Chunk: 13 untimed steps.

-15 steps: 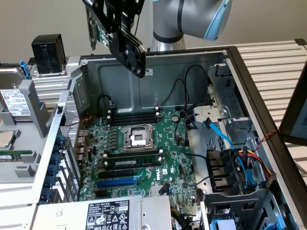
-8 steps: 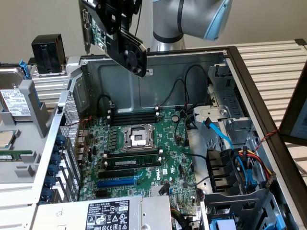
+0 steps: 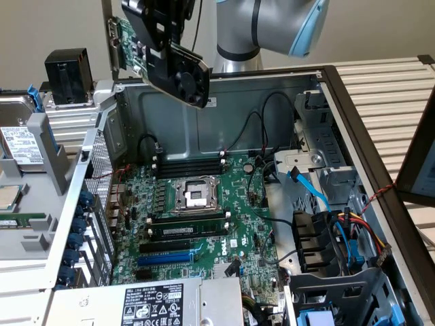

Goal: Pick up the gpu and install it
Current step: 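Insert the gpu into the slot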

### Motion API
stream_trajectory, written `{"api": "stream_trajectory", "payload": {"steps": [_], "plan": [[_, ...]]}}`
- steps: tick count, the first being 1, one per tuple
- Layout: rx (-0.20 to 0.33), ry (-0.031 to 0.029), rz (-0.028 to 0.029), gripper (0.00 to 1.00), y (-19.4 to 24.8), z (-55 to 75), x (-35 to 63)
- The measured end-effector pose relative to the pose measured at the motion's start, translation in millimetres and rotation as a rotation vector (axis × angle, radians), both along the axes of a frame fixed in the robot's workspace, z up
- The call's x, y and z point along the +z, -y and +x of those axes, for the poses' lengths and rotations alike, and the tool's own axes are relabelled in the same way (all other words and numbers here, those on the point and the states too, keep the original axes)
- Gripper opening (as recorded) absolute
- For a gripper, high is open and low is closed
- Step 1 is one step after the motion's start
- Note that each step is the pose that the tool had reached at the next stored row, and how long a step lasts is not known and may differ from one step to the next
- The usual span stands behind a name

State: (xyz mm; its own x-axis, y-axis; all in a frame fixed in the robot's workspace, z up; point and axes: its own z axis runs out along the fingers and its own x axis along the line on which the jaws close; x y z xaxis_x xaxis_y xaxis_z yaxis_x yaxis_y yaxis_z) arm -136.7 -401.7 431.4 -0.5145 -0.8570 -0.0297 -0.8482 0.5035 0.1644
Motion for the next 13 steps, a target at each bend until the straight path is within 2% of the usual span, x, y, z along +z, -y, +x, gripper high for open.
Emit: {"api": "stream_trajectory", "payload": {"steps": [7, 10, 13], "plan": [[0.127, 0.0014, 0.0, 0.27, 0.0, 0.1, -0.4], [0.182, 0.0095, -0.0006, 0.27, 0.0, 0.0, -0.5], [0.236, 0.0237, -0.0018, 0.27, 0.1, 0.0, -0.5]]}}
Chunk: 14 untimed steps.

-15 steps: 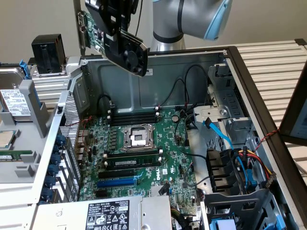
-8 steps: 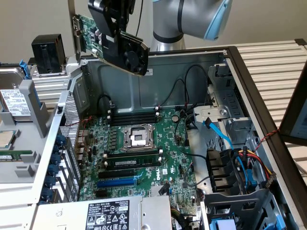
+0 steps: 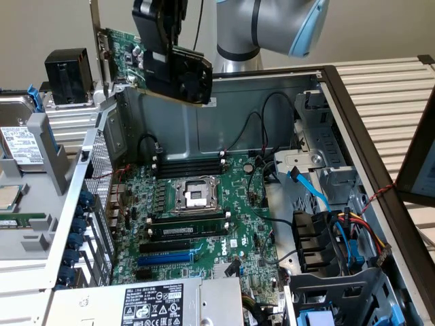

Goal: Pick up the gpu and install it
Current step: 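Insert the gpu into the slot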

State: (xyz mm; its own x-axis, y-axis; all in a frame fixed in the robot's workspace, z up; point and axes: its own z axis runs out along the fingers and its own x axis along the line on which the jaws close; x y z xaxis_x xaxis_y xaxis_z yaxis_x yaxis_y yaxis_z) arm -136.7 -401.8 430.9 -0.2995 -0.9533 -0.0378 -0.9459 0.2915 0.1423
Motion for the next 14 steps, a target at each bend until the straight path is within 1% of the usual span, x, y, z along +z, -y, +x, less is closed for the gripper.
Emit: {"api": "stream_trajectory", "payload": {"steps": [5, 6, 8, 9, 11, 12, 14], "plan": [[0.082, 0.0328, 0.0001, 0.27, 0.0, 0.0, -0.1], [0.098, 0.0384, 0.0003, 0.27, -0.1, 0.0, -0.2], [0.127, 0.0474, 0.0005, 0.27, 0.0, 0.0, 0.0], [0.138, 0.0505, 0.0013, 0.27, 0.0, 0.1, 0.0], [0.157, 0.0546, 0.0052, 0.27, 0.0, 0.2, 0.1], [0.163, 0.056, 0.0081, 0.27, 0.0, 0.1, 0.0], [0.165, 0.0561, 0.0087, 0.27, -0.1, 0.2, 0.0]]}}
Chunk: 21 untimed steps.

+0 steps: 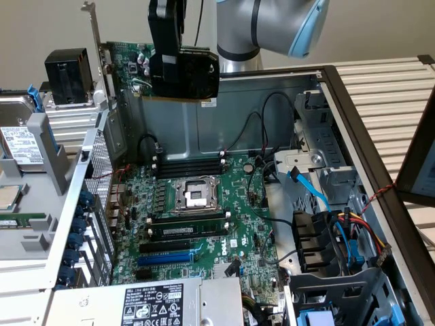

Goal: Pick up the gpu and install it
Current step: 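Insert the gpu into the slot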

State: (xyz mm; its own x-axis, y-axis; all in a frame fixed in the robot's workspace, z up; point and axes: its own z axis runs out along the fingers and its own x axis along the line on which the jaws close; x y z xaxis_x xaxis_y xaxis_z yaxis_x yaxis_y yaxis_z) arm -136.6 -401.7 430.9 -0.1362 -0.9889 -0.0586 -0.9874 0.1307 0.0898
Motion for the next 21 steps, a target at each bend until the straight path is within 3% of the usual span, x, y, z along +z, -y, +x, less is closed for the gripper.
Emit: {"api": "stream_trajectory", "payload": {"steps": [4, 6, 9, 12, 21], "plan": [[0.005, 0.0001, 0.0, 0.27, 0.1, 0.1, 0.0], [0.038, 0.0056, 0.0, 0.27, 0.1, 0.0, 0.0], [0.082, 0.0225, -0.0005, 0.27, 0.0, 0.1, 0.1], [0.105, 0.0503, -0.0011, 0.27, 0.0, 0.1, 0.0], [0.119, 0.0541, -0.002, 0.27, 0.3, -0.3, -5.7]]}}
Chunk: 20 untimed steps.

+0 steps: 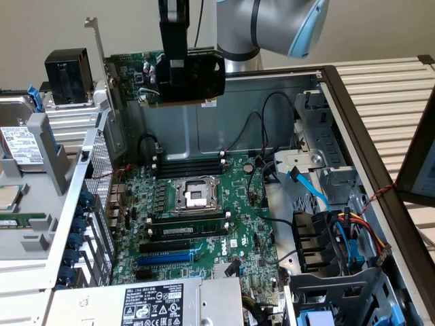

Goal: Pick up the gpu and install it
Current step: 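Insert the gpu into the slot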

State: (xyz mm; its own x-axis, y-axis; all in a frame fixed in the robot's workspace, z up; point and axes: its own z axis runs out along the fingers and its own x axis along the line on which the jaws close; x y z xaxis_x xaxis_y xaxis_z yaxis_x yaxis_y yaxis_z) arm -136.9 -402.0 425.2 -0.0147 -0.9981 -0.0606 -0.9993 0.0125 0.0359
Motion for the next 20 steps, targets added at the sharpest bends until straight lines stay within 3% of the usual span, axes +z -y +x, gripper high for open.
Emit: {"api": "stream_trajectory", "payload": {"steps": [4, 12, 20], "plan": [[0.002, 0.0005, 0.0, 0.27, 2.0, -0.4, -6.3], [0.002, 0.0005, 0.0001, 0.27, 14.3, -0.9, -16.0], [0.002, -0.004, -0.0058, 0.27, 17.5, -1.1, -23.3]]}}
